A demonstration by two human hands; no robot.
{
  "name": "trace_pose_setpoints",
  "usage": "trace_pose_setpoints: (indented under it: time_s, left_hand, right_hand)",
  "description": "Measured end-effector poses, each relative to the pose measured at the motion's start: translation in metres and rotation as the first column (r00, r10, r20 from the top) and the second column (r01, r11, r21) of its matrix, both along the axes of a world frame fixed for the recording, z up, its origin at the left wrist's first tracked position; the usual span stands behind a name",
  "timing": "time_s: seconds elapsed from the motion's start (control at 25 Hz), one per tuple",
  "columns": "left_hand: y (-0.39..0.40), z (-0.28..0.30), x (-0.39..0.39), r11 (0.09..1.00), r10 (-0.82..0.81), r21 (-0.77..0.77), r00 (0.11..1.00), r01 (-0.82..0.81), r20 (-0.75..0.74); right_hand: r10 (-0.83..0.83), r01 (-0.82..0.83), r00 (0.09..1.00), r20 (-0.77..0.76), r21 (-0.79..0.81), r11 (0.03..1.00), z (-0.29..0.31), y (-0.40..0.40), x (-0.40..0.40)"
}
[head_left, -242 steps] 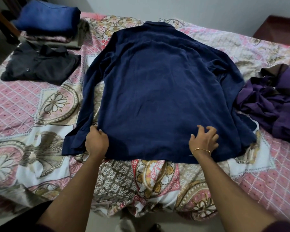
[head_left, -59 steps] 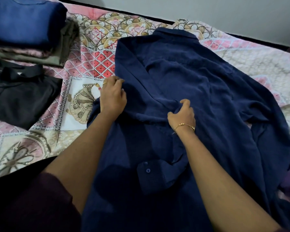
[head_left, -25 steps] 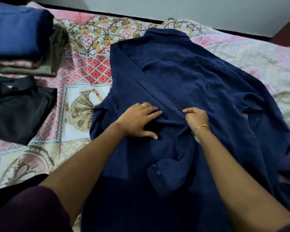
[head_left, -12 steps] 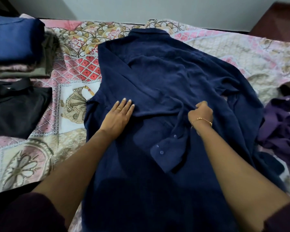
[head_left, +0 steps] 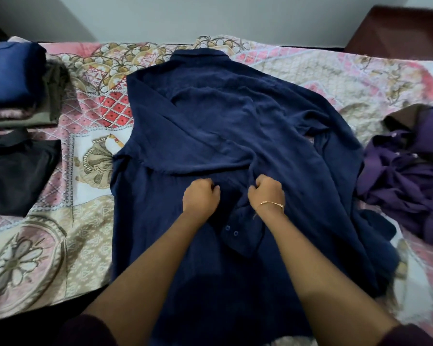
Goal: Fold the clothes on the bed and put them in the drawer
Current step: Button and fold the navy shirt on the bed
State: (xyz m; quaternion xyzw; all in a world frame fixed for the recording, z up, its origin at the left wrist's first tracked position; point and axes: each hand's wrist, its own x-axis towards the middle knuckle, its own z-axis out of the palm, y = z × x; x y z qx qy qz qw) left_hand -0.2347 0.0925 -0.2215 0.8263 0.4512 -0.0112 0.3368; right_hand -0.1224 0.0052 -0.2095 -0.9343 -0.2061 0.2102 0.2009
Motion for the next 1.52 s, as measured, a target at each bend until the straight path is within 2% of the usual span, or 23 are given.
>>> trace_pose_setpoints:
  time_s: [0.04,0.08,0.12,0.2,0.32,0.4,0.48,0.6,0.68,0.76,0.8,0.88,0.96,1.04,1.08,1.16,1.2,1.24,1.28,1.32,1.36,1.44,1.52]
  left_hand:
    - [-0.004,0.006,0.006,0.966,0.178,-0.203,0.982,-0.163,0.062]
    - [-0.007,0.009,0.014,0.879,0.332,-0.395,0.938,-0.268,0.102]
    - [-0.011,0.014,0.022,0.773,0.447,-0.552,0.886,-0.314,0.121]
    - [-0.017,0.018,0.036,0.558,0.589,-0.772,0.800,-0.303,0.112]
    - [-0.029,0.020,0.052,0.350,0.682,-0.903,0.728,-0.250,0.063]
    - [-0.037,0.016,0.055,0.302,0.674,-0.923,0.738,-0.237,0.031]
    - [-0.043,0.015,0.055,0.342,0.604,-0.897,0.797,-0.280,-0.019]
    - [-0.043,0.029,0.056,0.395,0.328,-0.883,0.937,-0.253,-0.121]
    - [-0.039,0.040,0.056,0.392,0.205,-0.894,0.968,-0.219,-0.148]
    - [-0.037,0.041,0.054,0.348,0.185,-0.917,0.973,-0.194,-0.136]
    - [-0.040,0.039,0.052,0.311,0.183,-0.933,0.975,-0.182,-0.129]
    - [-0.046,0.029,0.045,0.269,0.177,-0.939,0.969,-0.217,-0.173]
    - [-0.050,0.020,0.035,0.298,0.133,-0.918,0.963,-0.263,-0.233]
    - [-0.046,0.022,0.026,0.399,-0.010,-0.886,0.965,-0.237,-0.263]
    - [-0.041,0.026,0.023,0.464,-0.075,-0.864,0.963,-0.197,-0.260]
    - [-0.032,0.033,0.025,0.641,-0.022,-0.763,0.992,-0.083,-0.127]
    - [-0.027,0.033,0.027,0.777,0.045,-0.628,0.999,-0.034,0.001]
    - [-0.021,0.033,0.028,0.914,0.071,-0.406,0.990,-0.018,0.118]
    - [-0.015,0.031,0.028,0.994,0.021,-0.111,0.983,0.000,0.183]
    - [-0.008,0.027,0.027,0.989,-0.078,0.137,0.979,0.052,0.191]
    - [0.000,0.020,0.025,0.951,-0.193,0.269,0.972,0.151,0.137]
    - [0.015,0.004,0.017,0.856,-0.427,0.240,0.888,0.458,-0.172]
    - [0.023,-0.007,0.008,0.738,-0.566,0.120,0.706,0.664,-0.425]
  right_hand:
    - [-0.145,0.168,0.975,-0.171,0.127,0.978,0.000,-0.004,0.008]
    - [-0.272,0.378,0.884,-0.381,0.240,0.894,0.002,-0.010,0.015]
    - [-0.335,0.566,0.742,-0.581,0.274,0.778,0.004,-0.015,0.019]
    - [-0.373,0.730,0.547,-0.750,0.209,0.651,0.009,-0.028,0.027]
    - [-0.369,0.722,0.524,-0.768,0.170,0.671,0.013,-0.039,0.028]
    - [-0.341,0.653,0.598,-0.725,0.194,0.732,0.015,-0.042,0.026]
    - [-0.290,0.497,0.730,-0.619,0.189,0.847,0.012,-0.043,0.023]
    - [-0.228,0.294,0.883,-0.410,0.104,0.950,0.008,-0.045,0.026]
    - [-0.303,0.371,0.864,-0.403,0.102,0.923,0.009,-0.044,0.035]
    - [-0.372,0.455,0.830,-0.415,0.120,0.882,0.010,-0.046,0.044]
    - [-0.360,0.429,0.852,-0.380,0.110,0.897,0.010,-0.047,0.047]
    - [-0.243,0.259,0.926,-0.290,0.017,0.966,0.016,-0.051,0.047]
    - [-0.087,0.027,0.949,-0.303,-0.197,0.980,0.020,-0.055,0.043]
    - [-0.005,-0.112,0.946,-0.323,-0.343,0.933,0.023,-0.060,0.040]
    - [-0.013,-0.106,0.950,-0.312,-0.364,0.926,0.026,-0.062,0.040]
    - [-0.069,-0.034,0.953,-0.293,-0.333,0.942,0.029,-0.064,0.043]
    - [-0.106,0.013,0.953,-0.283,-0.314,0.949,0.030,-0.064,0.046]
    - [-0.150,0.065,0.948,-0.281,-0.288,0.955,0.033,-0.064,0.049]
    - [-0.192,0.116,0.937,-0.292,-0.256,0.960,0.036,-0.065,0.053]
    - [-0.233,0.166,0.916,-0.327,-0.221,0.961,0.040,-0.067,0.057]
    - [-0.273,0.215,0.876,-0.397,-0.185,0.959,0.045,-0.069,0.059]
    - [-0.332,0.344,0.714,-0.617,-0.103,0.933,0.059,-0.073,0.058]
    - [-0.254,0.444,0.557,-0.791,0.025,0.896,0.066,-0.072,0.057]
